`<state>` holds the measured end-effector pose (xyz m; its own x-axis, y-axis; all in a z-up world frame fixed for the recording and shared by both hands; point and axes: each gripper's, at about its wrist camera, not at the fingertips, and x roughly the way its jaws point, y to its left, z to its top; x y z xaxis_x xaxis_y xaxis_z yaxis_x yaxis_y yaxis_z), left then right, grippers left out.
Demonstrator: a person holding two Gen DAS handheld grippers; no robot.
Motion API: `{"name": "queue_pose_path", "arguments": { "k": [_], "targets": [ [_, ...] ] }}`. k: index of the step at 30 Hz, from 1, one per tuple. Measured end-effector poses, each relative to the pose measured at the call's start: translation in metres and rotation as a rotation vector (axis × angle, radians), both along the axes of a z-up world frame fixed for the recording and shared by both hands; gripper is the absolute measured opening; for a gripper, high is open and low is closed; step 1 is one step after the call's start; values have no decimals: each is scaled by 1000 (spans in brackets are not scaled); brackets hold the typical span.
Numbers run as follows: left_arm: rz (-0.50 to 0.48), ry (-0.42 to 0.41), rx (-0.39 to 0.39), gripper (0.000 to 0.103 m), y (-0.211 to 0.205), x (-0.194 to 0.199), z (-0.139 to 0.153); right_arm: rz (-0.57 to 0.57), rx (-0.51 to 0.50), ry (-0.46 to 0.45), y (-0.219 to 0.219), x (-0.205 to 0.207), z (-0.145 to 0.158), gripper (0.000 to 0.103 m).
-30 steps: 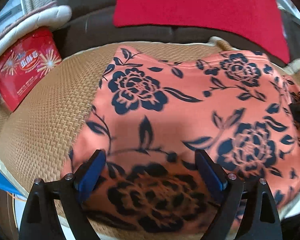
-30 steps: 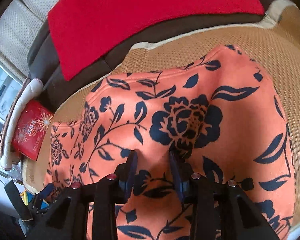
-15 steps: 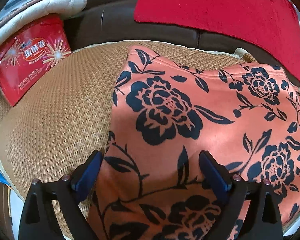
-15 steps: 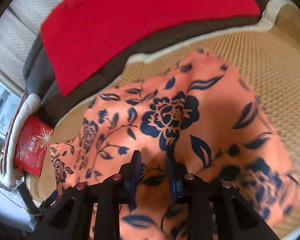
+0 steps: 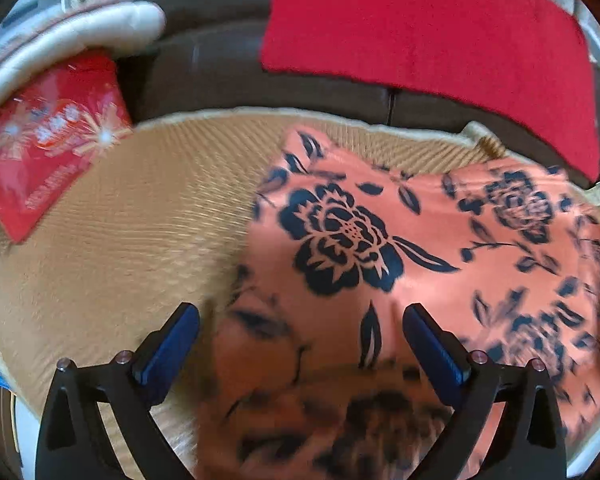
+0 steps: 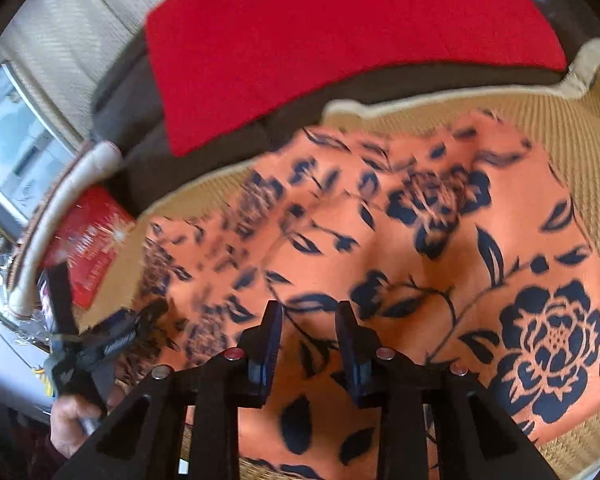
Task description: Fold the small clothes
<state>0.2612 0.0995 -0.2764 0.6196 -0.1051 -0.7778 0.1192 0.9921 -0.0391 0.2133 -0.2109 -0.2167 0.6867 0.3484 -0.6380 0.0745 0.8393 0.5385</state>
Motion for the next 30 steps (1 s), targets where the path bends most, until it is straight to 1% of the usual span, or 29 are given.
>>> {"name": "queue_pose_path", "arguments": {
  "k": [2,3,4,6,7,9,10,12,14,17,20,21,22,23,24,26,28,30],
  "targets": [
    [31,-45,-14,102,17,-20,14,18,24,-32,5,0,6,31],
    [54,-59,-27,101,24,-33,18,36,29,-28,12,4,4,31],
    [89,-62,-49,101,37,-45,19,52,25,-3,18,7,1,31],
    [147,-47,-92,101,57,-61,18,62,4,74,28,17,-10,32],
    [179,-38,-124,101,70,-67,16,58,-12,91,30,18,-14,32],
    [238,-4,-203,101,90,-80,11,43,-1,88,30,16,-9,31],
    [251,12,-235,101,92,-89,10,42,15,76,29,14,-5,31],
    [261,52,-308,101,100,-95,2,53,41,35,25,8,3,31],
    [251,76,-359,101,97,-98,-2,62,41,15,27,3,8,31],
    [214,106,-412,101,87,-97,-6,87,24,46,35,6,1,31],
    [186,94,-445,100,74,-99,-5,95,5,56,39,9,-3,32],
    [173,92,-454,93,69,-98,-5,103,-2,54,39,9,-3,32],
    [158,97,-460,84,64,-96,-5,110,-9,59,39,11,-4,30],
    [145,112,-463,81,60,-92,-8,115,-14,72,41,15,-8,30],
    [143,124,-468,76,58,-89,-11,120,-9,83,41,18,-13,31],
    [172,154,-488,69,58,-81,-18,122,7,86,39,19,-16,31],
    [192,172,-536,53,60,-76,-24,129,24,89,37,20,-17,31],
    [201,174,-564,51,60,-73,-27,137,39,90,34,20,-17,31]
  ]
}}
